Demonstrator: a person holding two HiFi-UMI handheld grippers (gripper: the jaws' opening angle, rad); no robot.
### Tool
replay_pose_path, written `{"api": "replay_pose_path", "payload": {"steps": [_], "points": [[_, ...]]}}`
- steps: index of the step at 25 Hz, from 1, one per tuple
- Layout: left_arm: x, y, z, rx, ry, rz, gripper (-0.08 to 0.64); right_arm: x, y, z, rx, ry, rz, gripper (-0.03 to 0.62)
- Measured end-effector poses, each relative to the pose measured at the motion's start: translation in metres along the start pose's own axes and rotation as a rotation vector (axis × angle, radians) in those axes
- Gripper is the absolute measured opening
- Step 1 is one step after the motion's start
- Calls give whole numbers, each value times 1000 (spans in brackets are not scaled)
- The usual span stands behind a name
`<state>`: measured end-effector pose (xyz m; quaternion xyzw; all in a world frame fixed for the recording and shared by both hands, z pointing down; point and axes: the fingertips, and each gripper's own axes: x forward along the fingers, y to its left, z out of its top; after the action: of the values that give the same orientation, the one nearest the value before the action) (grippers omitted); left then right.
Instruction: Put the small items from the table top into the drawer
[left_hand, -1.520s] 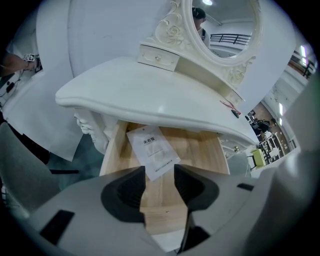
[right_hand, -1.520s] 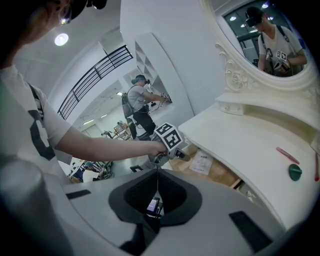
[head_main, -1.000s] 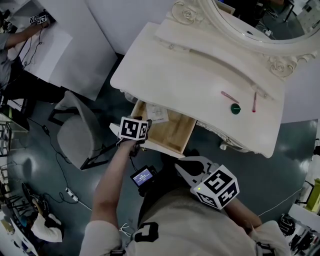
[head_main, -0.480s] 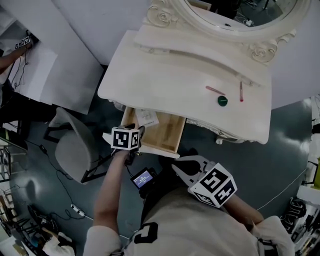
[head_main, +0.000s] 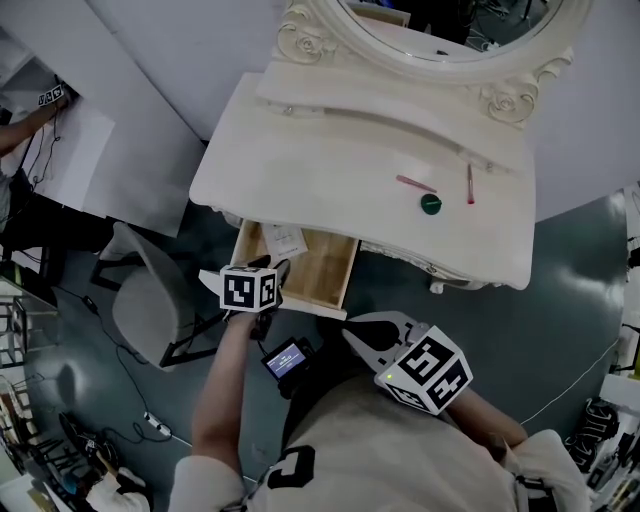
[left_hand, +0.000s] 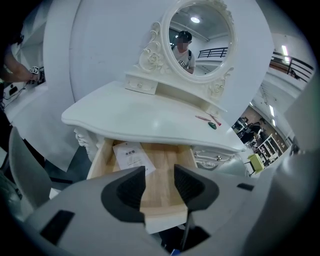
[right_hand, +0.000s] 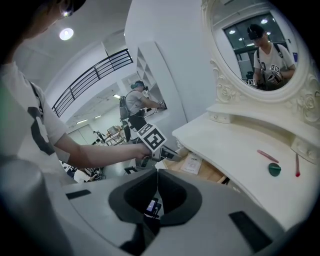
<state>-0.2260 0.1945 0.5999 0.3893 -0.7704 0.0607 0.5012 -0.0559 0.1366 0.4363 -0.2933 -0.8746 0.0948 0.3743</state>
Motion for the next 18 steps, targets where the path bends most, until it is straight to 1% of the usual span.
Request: {"api": "replay_pose_path", "payload": {"steps": [4,12,18], "points": [[-4,-12,-4,-32,-11,15,225,-16,-4,-7,-2,-14,12,28],[-10,-47,-6,-47,-38,31,225,-46,-12,-20,-26,-45,27,28],[-11,-73,-3,-58,-48,32,225,-72,-27,-26,-12,-81,14,28]]}}
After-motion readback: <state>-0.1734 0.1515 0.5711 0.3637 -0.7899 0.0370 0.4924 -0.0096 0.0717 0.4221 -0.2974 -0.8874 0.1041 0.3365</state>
